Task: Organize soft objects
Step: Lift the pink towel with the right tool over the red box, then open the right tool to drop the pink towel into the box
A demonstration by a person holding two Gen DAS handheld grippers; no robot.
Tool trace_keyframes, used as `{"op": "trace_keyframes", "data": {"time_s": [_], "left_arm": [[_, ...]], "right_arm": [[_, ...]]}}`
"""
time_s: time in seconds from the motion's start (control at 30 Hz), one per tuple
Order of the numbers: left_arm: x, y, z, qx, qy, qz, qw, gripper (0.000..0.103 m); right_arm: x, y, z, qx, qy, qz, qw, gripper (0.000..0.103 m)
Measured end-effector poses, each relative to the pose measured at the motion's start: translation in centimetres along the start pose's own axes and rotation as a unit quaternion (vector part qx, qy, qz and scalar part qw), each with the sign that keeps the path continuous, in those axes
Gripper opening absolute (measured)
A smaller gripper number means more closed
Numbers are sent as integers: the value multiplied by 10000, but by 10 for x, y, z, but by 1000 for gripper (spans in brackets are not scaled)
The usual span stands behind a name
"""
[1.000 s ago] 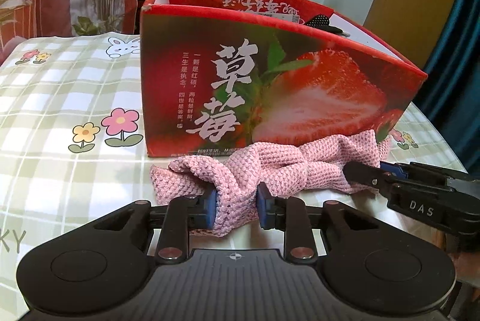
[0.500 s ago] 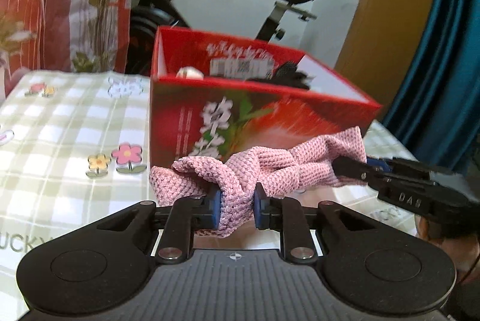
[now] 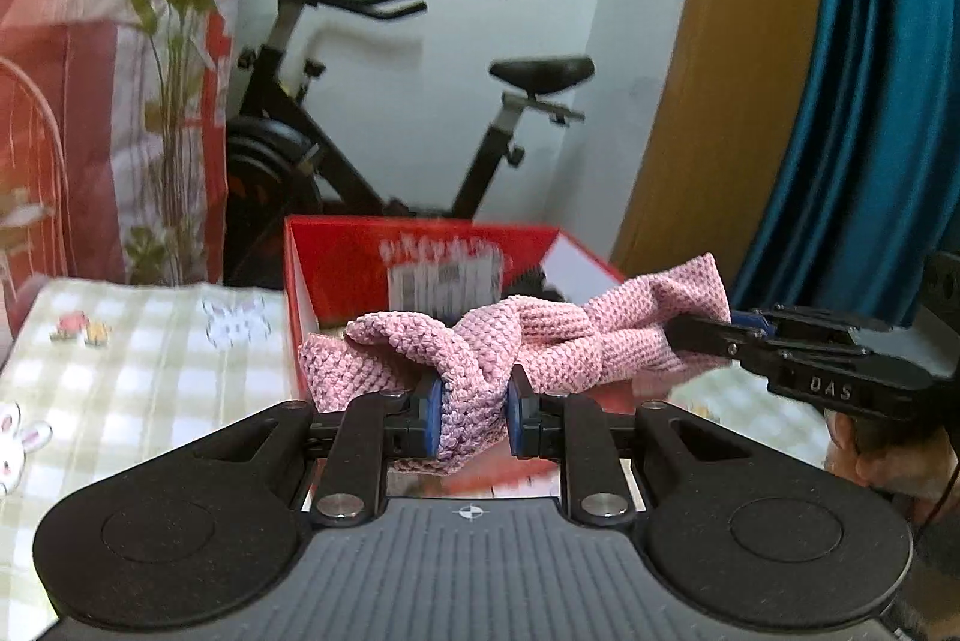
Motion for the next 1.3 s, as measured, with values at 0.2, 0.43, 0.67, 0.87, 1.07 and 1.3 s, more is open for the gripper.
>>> {"op": "trace_keyframes", "data": {"time_s": [0.2, 0.43, 0.67, 0.87, 1.07, 1.3], "left_arm": [[-19, -30, -3, 164, -98, 275, 9994, 22], [-76, -48, -14, 296, -385, 57, 9988, 22], [-129, -23, -30, 635, -327, -804, 9942, 28], [-124, -27, -37, 787, -168, -609, 9949, 89], [-111, -33, -36, 772, -246, -419, 9958, 103], [-98, -39, -37, 450, -874, -327, 9946, 103]], "right_arm": [[-29, -22, 19, 50, 214, 8, 9998, 19], [-80, -15, 48, -204, 597, -308, 9975, 19], [-120, 27, 66, -875, 834, -1225, 9851, 19], [-126, 48, 65, -1035, 971, -1465, 9790, 21], [-123, 46, 62, -850, 1096, -1525, 9785, 29], [-106, 30, 56, -637, 1217, -1439, 9800, 53]]}}
Point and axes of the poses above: each gripper's, at about its wrist camera, not at the fingertips, and x roughly against the way its jaws point, z to its right, y to its underside, the point moved 9 cm from there along -x, roughly the way its jaws point, and after that the axes turned 10 degrees about x, right-handed, at the moved point
